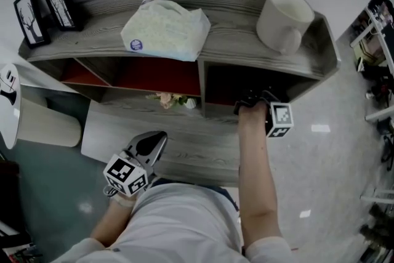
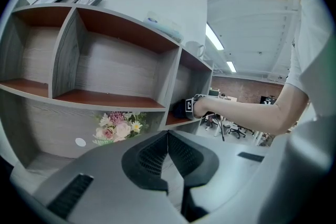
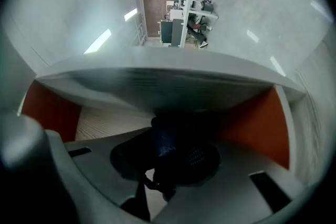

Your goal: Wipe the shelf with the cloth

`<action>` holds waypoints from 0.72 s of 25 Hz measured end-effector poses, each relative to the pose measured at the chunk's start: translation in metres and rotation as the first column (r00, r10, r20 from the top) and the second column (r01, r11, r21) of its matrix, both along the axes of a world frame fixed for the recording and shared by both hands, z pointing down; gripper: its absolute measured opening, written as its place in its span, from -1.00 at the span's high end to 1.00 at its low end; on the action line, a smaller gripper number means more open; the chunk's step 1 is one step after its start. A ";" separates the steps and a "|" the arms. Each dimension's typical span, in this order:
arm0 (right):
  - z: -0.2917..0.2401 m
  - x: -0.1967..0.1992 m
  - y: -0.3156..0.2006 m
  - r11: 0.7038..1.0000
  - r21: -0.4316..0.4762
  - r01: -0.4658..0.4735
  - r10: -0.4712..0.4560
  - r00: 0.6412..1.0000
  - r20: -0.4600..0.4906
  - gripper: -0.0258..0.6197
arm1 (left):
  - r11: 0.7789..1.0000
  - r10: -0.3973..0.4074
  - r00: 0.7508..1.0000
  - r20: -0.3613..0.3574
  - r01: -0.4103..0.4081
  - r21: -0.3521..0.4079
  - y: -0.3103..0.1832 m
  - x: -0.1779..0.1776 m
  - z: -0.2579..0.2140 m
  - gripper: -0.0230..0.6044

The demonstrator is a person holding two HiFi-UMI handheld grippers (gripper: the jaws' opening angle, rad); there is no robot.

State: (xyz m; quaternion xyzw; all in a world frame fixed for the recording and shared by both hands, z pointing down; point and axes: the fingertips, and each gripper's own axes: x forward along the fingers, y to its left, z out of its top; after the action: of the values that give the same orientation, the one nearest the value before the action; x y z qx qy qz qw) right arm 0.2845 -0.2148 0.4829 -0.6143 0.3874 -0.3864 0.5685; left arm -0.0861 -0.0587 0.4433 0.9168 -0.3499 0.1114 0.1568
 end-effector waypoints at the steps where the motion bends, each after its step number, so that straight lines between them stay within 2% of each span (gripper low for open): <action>1: 0.002 0.001 -0.004 1.000 -0.002 0.004 -0.004 1.000 0.002 0.64 | 1.000 -0.003 1.000 0.002 0.003 -0.002 -0.001 -0.002 0.001 0.88; 10: -0.018 -0.019 -0.022 1.000 0.004 0.003 -0.003 0.998 -0.061 0.64 | 1.000 -0.022 1.000 0.004 0.022 -0.011 -0.012 -0.010 0.004 0.88; 18: -0.021 -0.077 -0.040 0.979 -0.006 0.204 -0.204 0.975 -0.085 0.64 | 0.999 -0.040 0.999 -0.003 0.040 -0.017 -0.012 -0.015 0.007 0.88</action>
State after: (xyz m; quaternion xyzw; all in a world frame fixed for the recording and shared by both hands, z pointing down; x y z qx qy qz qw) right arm 0.2073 -0.2549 0.4615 -0.5863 0.4728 -0.4156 0.5098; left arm -0.1015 -0.0709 0.4499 0.9084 -0.3670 0.1096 0.1674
